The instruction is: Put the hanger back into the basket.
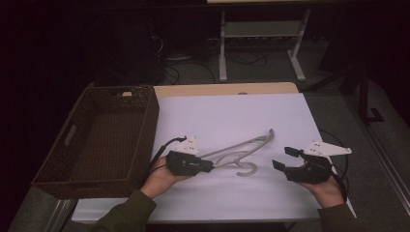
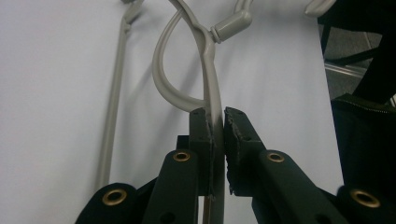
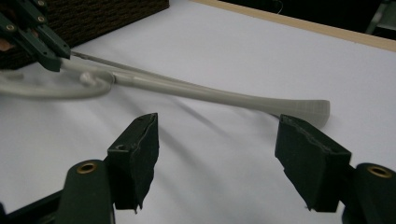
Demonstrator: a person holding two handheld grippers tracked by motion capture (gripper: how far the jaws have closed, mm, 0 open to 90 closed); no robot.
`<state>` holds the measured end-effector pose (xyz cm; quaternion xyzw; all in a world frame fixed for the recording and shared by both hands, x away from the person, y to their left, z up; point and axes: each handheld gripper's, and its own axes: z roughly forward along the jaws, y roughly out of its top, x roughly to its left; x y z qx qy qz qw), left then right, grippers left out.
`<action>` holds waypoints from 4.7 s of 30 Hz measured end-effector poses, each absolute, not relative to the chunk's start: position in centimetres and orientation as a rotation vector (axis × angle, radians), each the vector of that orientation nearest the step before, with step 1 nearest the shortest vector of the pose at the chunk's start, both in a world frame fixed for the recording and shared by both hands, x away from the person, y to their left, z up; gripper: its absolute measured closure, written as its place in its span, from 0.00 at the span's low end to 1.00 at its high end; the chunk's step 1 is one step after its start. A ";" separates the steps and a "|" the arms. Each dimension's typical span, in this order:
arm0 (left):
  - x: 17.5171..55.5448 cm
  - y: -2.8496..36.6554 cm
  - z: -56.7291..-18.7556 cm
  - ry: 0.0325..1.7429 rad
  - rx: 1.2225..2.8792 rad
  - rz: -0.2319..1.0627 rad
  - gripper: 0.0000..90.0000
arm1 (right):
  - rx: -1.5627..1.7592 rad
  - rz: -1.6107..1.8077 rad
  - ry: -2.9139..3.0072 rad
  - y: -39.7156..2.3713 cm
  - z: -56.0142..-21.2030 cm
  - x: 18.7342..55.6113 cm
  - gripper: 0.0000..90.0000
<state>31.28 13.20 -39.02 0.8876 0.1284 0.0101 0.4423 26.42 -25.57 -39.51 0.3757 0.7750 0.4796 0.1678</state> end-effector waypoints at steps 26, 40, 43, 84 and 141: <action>31.3 15.3 -34.6 0.409 2.063 0.105 0.92 | 1.075 1.371 2.195 -25.6 -39.5 26.4 0.33; 31.6 19.4 -28.6 0.477 1.975 0.157 0.92 | 1.074 1.384 2.185 -25.7 -39.4 26.5 0.33; 31.4 20.9 -27.6 0.491 1.969 0.180 0.92 | 1.070 1.381 2.188 -25.7 -39.4 26.5 0.33; 28.9 43.8 -28.1 0.919 1.865 0.431 0.92 | 1.088 1.346 2.180 -25.5 -39.7 26.8 0.33; 29.2 28.4 -29.3 0.674 1.702 0.345 0.10 | 0.934 1.577 1.985 -23.2 -34.1 27.3 0.02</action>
